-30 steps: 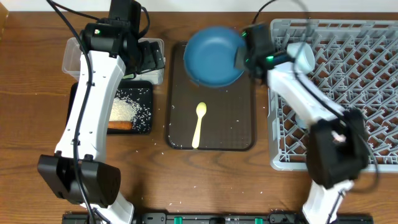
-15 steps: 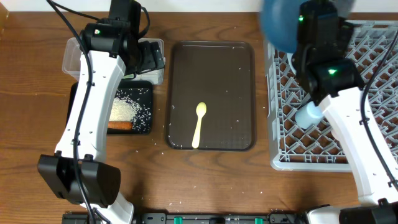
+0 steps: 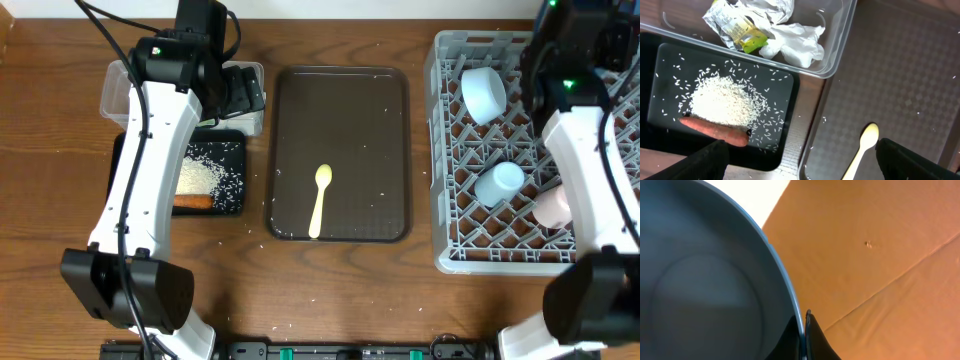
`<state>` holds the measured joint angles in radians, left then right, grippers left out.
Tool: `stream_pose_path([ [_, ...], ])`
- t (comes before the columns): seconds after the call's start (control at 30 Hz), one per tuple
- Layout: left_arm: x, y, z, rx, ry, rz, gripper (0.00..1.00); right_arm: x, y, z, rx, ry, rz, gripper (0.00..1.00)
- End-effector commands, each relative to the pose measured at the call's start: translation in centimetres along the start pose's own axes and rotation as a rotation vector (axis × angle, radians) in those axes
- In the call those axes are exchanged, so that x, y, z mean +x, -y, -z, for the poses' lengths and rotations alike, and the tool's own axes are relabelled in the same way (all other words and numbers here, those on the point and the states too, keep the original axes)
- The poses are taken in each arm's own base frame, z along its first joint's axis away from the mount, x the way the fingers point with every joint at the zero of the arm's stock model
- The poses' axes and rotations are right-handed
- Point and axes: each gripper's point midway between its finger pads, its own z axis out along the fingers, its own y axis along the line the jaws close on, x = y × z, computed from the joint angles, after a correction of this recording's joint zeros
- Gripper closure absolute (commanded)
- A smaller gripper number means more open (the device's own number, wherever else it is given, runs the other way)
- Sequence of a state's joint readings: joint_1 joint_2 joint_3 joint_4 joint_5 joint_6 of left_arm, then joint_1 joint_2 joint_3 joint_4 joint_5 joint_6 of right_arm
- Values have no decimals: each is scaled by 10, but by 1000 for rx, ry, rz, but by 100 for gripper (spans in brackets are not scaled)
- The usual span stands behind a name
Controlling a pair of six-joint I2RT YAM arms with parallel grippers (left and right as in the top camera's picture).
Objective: Sort waste into correct bins and load items into the dishwasher rack
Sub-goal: 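Lift the teal bowl with the right gripper and stand it in the rack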
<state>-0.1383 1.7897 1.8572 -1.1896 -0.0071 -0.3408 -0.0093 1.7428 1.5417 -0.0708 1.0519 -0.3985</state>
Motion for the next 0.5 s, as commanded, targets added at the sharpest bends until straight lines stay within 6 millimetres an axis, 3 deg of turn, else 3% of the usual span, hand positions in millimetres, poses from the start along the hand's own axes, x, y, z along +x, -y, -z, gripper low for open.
stream_pose_path([
  [0.0, 0, -3, -2, -15, -3, 3, 4, 9, -12, -23, -7, -10, 189, 99],
  [0.2, 0, -3, -2, -16, -3, 3, 4, 34, -9, -66, 60, -64, 259, 99],
  [0.37, 0, -3, -2, -16, -3, 3, 4, 43, 10, -84, 97, -88, 277, 99],
  [0.47, 0, -3, -2, -15, -3, 3, 4, 45, 4, -90, 42, -76, 355, 99],
])
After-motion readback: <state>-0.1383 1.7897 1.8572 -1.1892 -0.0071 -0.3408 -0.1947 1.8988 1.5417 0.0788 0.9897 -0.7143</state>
